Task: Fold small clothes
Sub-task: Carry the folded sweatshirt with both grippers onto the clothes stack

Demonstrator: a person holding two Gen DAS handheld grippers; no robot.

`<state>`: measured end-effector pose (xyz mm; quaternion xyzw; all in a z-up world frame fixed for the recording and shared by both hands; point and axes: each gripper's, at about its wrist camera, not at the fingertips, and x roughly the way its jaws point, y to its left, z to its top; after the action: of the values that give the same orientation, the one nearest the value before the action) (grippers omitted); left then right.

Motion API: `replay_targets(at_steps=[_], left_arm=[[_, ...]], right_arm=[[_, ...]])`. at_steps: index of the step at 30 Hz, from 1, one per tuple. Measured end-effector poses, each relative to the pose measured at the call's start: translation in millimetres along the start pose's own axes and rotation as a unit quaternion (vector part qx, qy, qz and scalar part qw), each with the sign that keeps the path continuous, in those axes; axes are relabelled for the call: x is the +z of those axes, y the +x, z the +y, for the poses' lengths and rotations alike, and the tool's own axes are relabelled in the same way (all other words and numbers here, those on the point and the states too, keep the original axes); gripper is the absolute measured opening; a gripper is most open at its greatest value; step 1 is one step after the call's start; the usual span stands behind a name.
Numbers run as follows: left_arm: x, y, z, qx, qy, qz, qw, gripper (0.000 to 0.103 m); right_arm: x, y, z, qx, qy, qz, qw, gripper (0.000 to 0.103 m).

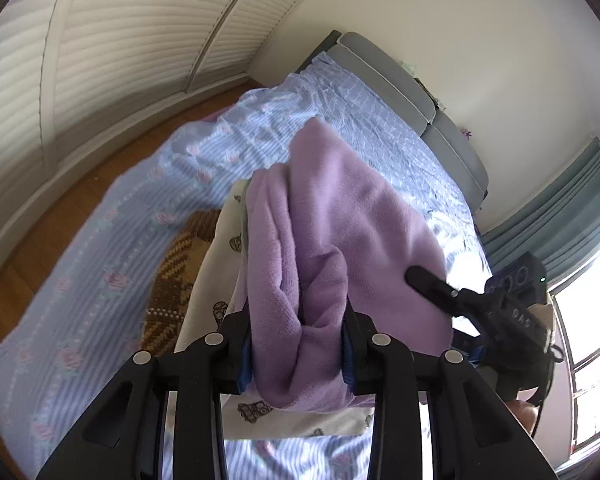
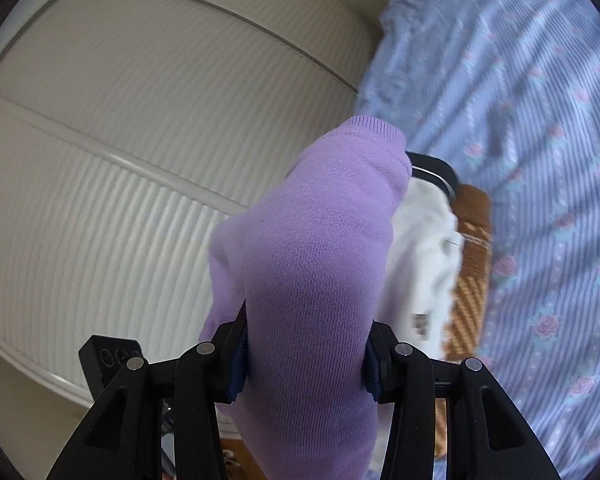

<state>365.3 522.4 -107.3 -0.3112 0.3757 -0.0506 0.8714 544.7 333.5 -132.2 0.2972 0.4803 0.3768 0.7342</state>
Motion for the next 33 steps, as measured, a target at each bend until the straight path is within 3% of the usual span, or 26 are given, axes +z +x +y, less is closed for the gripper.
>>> replay_targets(at_steps=[4, 8, 11, 14, 18, 21, 25, 30, 33], left_arm=[[-3.7, 5.0, 0.3, 0.002, 0.009, -0.005, 0.9999, 0.038], [-5.3, -0.6, -11.4, 0.014, 0.026, -0.004, 0.9996, 0.047], [-8.7, -12.6, -23.6, 0.036, 0.05, -0.017, 0.998, 0.064], [-17.6, -32.4, -40.4, 0.072, 0.085, -0.051, 0.9925, 0.067], [-40.2, -54.9, -73.1, 0.12, 0.153, -0.124, 0.9731, 0.077], [-58.0, -56.4, -95.9, 0.112, 0.198, -0.152, 0.9619, 0.085], [-69.5, -44.6, -106.4, 0.077, 0.212, -0.162, 0.9607, 0.085], [-68.0, -18.4, -98.8, 0.062, 0.2, -0.139, 0.9678, 0.085], [-68.1, -8.1, -91.4, 0.076, 0.195, -0.136, 0.9683, 0.085]], right_arm=[[-4.5, 3.6, -16.2, 0.004, 0.01, 0.003, 1.0, 0.049], [-13.9, -12.1, -15.9, 0.012, -0.005, 0.013, 1.0, 0.062], [-12.0, -16.7, -9.6, -0.02, -0.045, 0.016, 0.999, 0.069], [-12.3, -31.9, 3.8, -0.065, -0.116, 0.004, 0.991, 0.076], [-16.2, -57.5, 32.7, -0.105, -0.236, -0.033, 0.966, 0.076], [-22.1, -64.6, 54.7, -0.114, -0.331, -0.05, 0.935, 0.082], [-20.3, -57.5, 71.3, -0.119, -0.417, -0.041, 0.9, 0.083], [-8.7, -27.5, 70.8, -0.134, -0.45, -0.028, 0.882, 0.082], [-10.8, -19.8, 73.5, -0.133, -0.472, -0.017, 0.872, 0.082]])
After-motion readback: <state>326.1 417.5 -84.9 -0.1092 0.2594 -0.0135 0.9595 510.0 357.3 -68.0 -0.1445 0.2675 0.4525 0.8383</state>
